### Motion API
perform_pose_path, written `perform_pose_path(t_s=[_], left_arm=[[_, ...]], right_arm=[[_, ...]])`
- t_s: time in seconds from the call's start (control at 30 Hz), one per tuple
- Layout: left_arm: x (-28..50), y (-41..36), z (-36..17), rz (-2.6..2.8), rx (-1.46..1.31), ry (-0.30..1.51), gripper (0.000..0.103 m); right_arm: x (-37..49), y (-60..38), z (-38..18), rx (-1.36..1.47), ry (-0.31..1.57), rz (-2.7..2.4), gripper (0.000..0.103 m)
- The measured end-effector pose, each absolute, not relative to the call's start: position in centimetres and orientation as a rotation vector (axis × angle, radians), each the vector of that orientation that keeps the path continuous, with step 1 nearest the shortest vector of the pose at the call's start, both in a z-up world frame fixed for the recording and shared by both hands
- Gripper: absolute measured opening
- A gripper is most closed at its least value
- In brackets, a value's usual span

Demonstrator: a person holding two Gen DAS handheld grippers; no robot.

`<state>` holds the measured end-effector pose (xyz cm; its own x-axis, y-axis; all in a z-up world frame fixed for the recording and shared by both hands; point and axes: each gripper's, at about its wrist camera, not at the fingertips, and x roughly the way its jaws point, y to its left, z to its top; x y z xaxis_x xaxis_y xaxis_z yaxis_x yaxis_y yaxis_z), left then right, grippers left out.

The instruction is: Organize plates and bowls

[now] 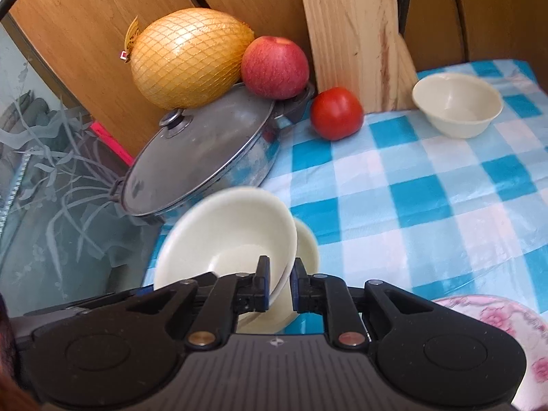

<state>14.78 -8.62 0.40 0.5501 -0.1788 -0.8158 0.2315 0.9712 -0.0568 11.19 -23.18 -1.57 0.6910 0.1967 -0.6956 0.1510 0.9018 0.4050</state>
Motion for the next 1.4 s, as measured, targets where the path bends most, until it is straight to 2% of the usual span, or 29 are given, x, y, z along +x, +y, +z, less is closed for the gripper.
perform_pose_path(t_s=[0.07,0.33,0.5,0.6,0.73,0.87,1.4], left_arm=[[14.9,-8.3,0.6,-0.214,0.072,0.938,0.037],[15.2,-8.1,1.3,-0.211,0.055,0.916,0.036],[15.2,-9.9,1.4,-0.253,0.059,0.918,0.040],[15.2,-11.2,1.4,-0.274,0.073,0.911,0.046],[15.5,-13.1,1.5,-0.298,0.097,0.895,0.061],[16.3,-14.7,1.5,-0.331,0.086,0.900,0.070],[19.5,-21.0,0.2,-0.378,0.123,0.925,0.074]], right_arm=[[11.0,-24.1,-1.3,0.476,0.789,0.002,0.025],[10.7,-26.8,-0.9,0.532,0.765,-0.043,0.025],[10.5,-28.1,-1.0,0.548,0.761,-0.068,0.025],[10.5,-29.1,-1.0,0.561,0.756,-0.085,0.025],[10.5,-30.9,-1.1,0.580,0.747,-0.121,0.025],[10.7,-33.0,-1.3,0.605,0.741,-0.158,0.025],[12.1,-39.9,-2.2,0.657,0.704,-0.295,0.027]])
